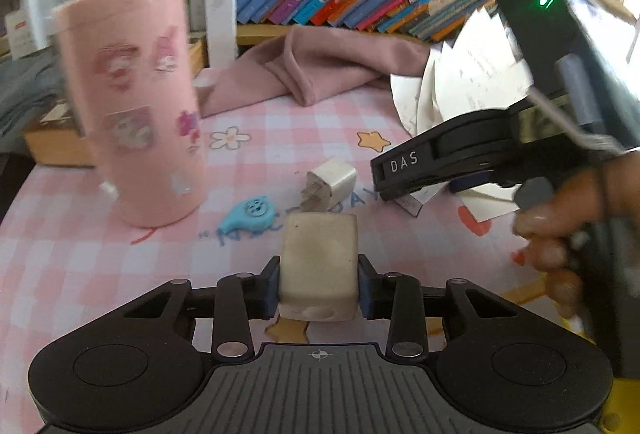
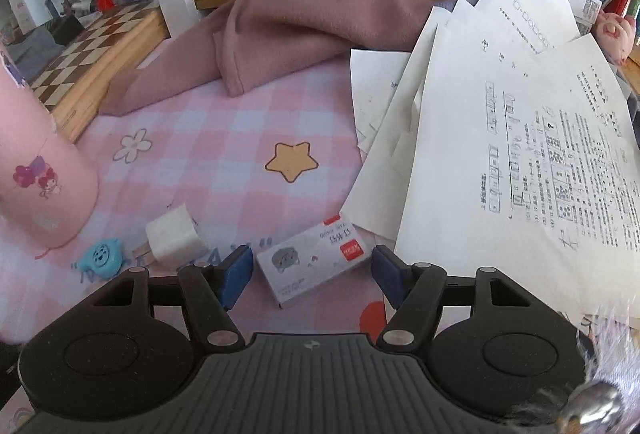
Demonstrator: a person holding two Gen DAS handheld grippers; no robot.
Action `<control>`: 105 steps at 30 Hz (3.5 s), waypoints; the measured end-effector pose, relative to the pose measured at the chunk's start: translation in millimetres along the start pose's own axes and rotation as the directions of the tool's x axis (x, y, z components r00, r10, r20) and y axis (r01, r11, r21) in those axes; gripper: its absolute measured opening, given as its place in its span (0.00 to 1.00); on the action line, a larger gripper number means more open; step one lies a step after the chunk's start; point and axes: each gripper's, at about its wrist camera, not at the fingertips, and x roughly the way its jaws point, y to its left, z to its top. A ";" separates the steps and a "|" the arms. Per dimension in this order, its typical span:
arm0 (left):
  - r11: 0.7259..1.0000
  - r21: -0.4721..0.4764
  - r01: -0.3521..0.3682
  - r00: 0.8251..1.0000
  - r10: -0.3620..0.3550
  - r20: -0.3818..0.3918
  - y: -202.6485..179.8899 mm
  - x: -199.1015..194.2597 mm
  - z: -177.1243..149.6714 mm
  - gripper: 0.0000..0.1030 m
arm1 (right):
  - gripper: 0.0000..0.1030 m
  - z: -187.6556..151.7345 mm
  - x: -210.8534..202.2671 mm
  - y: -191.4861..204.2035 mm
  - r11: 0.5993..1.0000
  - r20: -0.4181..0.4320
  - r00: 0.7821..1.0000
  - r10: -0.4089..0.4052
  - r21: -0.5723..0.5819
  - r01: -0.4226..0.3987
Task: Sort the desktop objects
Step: 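Grasp the beige block with the left gripper while the right gripper grasps the staples box, then carry the beige block and staples box over the yellow box with both grippers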
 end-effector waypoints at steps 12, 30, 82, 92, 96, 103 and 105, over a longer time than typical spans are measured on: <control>0.999 -0.041 -0.021 0.998 0.023 0.064 15.3 -53.3 -7.5 0.34 | 0.57 -11.4 -40.0 3.1 0.995 0.048 0.996 0.075 0.062 -0.078; 0.999 0.017 0.044 0.987 -0.046 0.154 6.0 -140.9 -34.9 0.33 | 0.57 -64.7 -163.2 23.7 0.991 0.242 0.962 0.125 0.015 -0.133; 0.937 0.176 0.302 0.941 -0.323 0.104 -15.7 -234.5 -91.4 0.33 | 0.57 -232.7 -301.6 13.2 0.990 0.259 0.966 0.007 0.137 -0.044; 0.894 0.235 0.381 0.911 -0.407 0.070 -48.8 -218.7 -81.6 0.33 | 0.57 -239.9 -308.6 -16.6 0.978 0.248 0.966 -0.075 0.207 0.023; 0.876 0.261 0.407 0.899 -0.434 0.055 -66.0 -213.0 -77.7 0.33 | 0.57 -243.2 -313.0 -31.8 0.971 0.246 0.963 -0.108 0.232 0.049; 0.846 0.299 0.441 0.883 -0.469 0.023 -95.8 -200.5 -71.8 0.33 | 0.57 -244.1 -316.9 -56.6 0.961 0.244 0.957 -0.155 0.264 0.088; 0.838 0.313 0.448 0.879 -0.476 0.015 -104.3 -197.0 -69.7 0.33 | 0.57 -244.1 -317.8 -62.7 0.959 0.246 0.955 -0.167 0.266 0.099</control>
